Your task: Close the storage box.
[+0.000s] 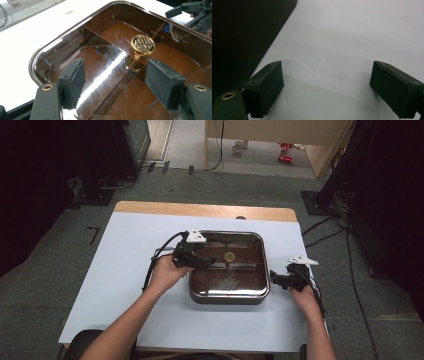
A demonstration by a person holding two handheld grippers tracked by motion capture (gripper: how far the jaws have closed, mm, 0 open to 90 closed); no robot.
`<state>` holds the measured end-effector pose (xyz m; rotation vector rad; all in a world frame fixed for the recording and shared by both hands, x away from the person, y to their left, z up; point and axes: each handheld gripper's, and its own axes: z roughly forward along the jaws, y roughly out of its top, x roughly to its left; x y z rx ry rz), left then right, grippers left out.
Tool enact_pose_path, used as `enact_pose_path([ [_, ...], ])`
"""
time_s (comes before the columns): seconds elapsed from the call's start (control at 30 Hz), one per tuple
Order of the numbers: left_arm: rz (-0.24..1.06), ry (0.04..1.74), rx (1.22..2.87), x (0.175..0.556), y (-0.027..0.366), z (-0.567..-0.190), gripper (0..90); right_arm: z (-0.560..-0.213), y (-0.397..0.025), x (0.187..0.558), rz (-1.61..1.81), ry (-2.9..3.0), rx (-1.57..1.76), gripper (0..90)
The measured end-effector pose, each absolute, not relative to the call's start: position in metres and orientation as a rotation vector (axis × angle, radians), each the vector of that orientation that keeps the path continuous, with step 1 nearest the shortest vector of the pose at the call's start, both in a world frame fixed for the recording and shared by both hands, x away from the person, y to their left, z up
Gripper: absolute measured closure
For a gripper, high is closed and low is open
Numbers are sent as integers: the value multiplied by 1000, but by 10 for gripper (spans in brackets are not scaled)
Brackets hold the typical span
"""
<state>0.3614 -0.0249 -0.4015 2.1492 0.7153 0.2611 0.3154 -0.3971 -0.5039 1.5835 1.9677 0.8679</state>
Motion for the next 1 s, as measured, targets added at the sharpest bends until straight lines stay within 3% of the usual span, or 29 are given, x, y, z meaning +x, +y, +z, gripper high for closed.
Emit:
enact_pose_path([
  [0.17,219,728,2086,361,-8,-404,316,-504,-397,315,868,1967,1584,111],
  [1.0,336,872,2023,368,84,-439,274,-504,-397,315,869,1967,1584,111],
])
